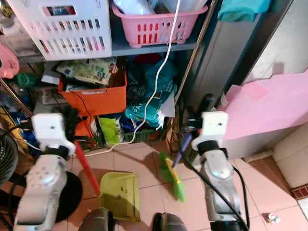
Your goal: Sweep floor
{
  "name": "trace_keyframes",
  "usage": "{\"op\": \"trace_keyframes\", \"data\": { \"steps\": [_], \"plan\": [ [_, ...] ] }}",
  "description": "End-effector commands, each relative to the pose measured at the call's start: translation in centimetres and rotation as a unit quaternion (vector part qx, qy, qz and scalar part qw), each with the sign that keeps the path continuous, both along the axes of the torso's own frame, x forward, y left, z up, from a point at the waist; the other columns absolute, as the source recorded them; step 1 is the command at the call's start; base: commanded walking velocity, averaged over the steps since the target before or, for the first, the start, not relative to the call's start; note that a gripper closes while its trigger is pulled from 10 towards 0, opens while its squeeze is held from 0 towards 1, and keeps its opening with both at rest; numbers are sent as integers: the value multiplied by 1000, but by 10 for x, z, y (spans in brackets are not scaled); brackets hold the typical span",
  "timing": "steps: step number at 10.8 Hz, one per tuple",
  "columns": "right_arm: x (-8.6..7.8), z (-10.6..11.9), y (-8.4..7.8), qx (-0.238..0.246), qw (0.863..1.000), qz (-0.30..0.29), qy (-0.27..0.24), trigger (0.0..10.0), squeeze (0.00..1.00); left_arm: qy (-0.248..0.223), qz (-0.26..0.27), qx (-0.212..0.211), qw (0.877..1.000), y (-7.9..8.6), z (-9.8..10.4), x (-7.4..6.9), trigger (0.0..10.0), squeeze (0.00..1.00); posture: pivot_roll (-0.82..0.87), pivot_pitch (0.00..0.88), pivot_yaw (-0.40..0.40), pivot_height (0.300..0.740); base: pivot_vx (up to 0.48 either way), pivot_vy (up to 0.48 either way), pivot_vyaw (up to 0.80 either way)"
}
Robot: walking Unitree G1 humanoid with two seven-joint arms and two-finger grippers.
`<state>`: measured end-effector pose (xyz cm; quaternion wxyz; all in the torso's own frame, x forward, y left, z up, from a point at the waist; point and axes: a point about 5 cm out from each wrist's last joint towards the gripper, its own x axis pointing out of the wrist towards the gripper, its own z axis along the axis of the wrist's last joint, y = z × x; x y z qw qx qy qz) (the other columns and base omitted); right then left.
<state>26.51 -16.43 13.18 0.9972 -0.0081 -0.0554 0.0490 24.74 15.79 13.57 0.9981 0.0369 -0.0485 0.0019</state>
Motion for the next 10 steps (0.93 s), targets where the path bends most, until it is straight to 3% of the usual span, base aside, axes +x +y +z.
{"op": "trace_keyframes", "data": {
  "steps": [1, 2, 4, 10],
  "plan": [
    [1, -4, 0, -20, 1000, -13, 19, 10000, 0, -19, 2, 21, 1000, 3, 7, -2, 10000, 0, 74, 133, -43, 740, 0, 0, 0],
    [4, -4, 2, -4, 999, -14, 33, 10000, 0, -27, 4, 39, 999, 5, 9, -2, 10000, 0, 73, 135, -40, 740, 0, 0, 0],
    [5, -3, 7, 21, 999, -9, 38, 10000, 0, -12, 5, 19, 1000, 4, 7, -1, 10000, 0, 64, 134, -19, 740, 0, 0, 0],
    [10, -6, 9, 35, 998, -4, 51, 10000, 0, -10, -1, 25, 1000, -2, 8, 6, 10000, 0, 59, 125, -15, 740, -49, 0, 0]
  ]
}}
